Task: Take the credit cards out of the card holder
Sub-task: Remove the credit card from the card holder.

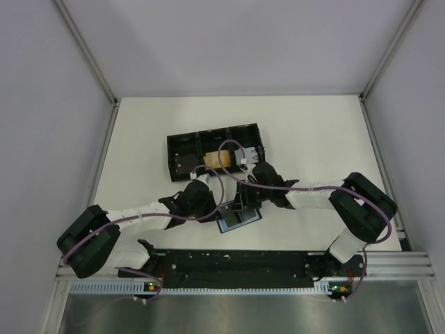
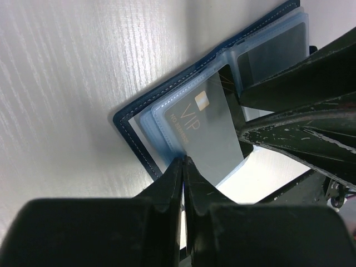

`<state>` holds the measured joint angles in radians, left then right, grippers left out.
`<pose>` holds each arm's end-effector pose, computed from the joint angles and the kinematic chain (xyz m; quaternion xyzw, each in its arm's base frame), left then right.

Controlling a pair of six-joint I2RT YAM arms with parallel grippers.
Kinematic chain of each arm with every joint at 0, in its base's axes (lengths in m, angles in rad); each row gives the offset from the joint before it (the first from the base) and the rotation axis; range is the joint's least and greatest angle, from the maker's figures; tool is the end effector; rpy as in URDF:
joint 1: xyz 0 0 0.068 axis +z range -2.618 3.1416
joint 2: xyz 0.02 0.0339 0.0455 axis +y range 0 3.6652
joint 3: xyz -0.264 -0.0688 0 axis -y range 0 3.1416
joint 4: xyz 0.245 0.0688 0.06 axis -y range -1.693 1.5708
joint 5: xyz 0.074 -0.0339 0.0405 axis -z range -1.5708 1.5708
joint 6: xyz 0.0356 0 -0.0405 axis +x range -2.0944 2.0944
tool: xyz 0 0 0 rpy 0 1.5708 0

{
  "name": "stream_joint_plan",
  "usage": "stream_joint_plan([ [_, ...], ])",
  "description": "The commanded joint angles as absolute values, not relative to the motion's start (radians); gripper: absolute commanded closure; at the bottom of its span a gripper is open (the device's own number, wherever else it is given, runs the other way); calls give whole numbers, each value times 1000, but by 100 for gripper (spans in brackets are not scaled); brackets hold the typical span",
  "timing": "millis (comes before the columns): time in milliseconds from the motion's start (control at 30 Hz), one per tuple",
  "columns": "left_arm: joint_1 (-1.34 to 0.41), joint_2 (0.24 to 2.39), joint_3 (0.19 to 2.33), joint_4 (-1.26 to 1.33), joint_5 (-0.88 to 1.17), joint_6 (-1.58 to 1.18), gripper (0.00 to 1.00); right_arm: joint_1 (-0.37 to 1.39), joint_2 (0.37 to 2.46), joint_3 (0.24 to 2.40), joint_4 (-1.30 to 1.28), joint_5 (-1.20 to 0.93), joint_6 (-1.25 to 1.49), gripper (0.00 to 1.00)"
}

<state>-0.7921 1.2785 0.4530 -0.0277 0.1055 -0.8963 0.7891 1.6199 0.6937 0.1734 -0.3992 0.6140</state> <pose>0.1561 -0.1636 0.1445 -0.0302 0.9347 -0.2949 0.1961 0.2058 0.2270 0.1444 -0.1572 0.8890 0.3905 0.1803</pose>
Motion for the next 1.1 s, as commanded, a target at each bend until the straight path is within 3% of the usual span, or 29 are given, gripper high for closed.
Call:
stream_joint_plan([
  [0,-795,1310,419,-18,98,-900,97,799,1637,675,204,-370,618,66],
  [400,-795,1347,436,-48,90,-890,100,765,1611,640,222,-392,609,67],
  [500,-795,1354,440,-49,92,-888,100,765,1637,624,294,-442,635,73],
  [767,-793,1374,465,-112,63,-870,100,678,1670,511,566,-613,732,100],
  [933,-793,1394,485,-143,54,-864,100,626,1706,454,750,-706,798,100],
  [1067,-793,1397,488,-153,46,-862,100,577,1700,436,736,-709,787,100],
])
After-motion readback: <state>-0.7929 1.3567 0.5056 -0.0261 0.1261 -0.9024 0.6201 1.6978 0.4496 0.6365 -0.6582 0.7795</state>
